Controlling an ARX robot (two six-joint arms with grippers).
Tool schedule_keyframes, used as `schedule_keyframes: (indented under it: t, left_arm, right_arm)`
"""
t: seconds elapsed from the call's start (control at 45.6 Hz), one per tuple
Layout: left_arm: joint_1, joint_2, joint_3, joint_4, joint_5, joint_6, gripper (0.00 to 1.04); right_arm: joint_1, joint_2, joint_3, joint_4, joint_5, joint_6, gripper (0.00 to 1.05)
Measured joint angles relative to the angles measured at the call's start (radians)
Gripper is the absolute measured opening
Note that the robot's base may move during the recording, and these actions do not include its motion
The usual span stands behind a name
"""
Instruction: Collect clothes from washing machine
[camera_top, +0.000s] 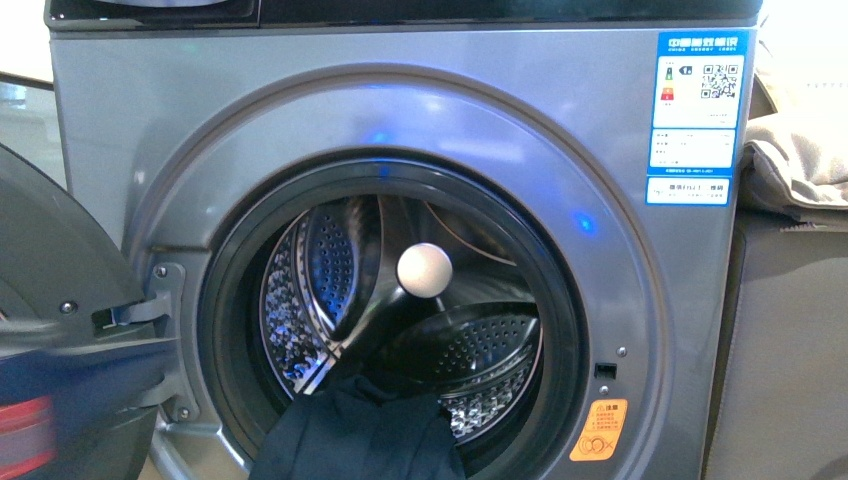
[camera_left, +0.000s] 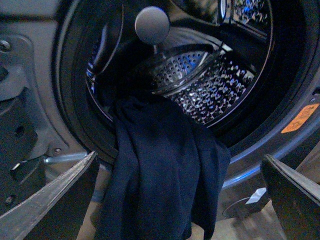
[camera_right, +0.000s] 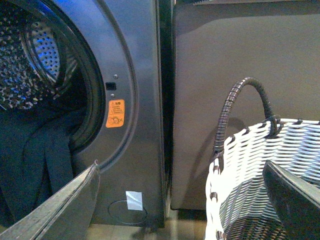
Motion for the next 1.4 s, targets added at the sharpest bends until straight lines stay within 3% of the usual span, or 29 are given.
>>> schedule_keyframes:
  t: [0.57, 0.767, 1.009, 1.403]
  left_arm:
    - [-0.106, 0.468, 0.262, 0.027, -0.109, 0.097, 0.98]
    - [-0.132, 0.545, 0.338, 0.014, -0.105, 0.092, 0.98]
    - [-0.127, 0.636, 0.468, -0.052, -0.081, 0.061, 0.98]
    - [-0.066, 0.818, 0.69, -0.19, -0.124, 0.05, 0.98]
  right_arm:
    - [0.0, 0.0, 0.0, 0.0, 0.0, 0.0, 0.97]
    - [0.0, 0.0, 0.0, 0.0, 0.0, 0.0, 0.97]
    - [0.0, 0.0, 0.0, 0.0, 0.0, 0.0, 0.97]
    - [0.0, 0.0, 0.0, 0.0, 0.0, 0.0, 0.97]
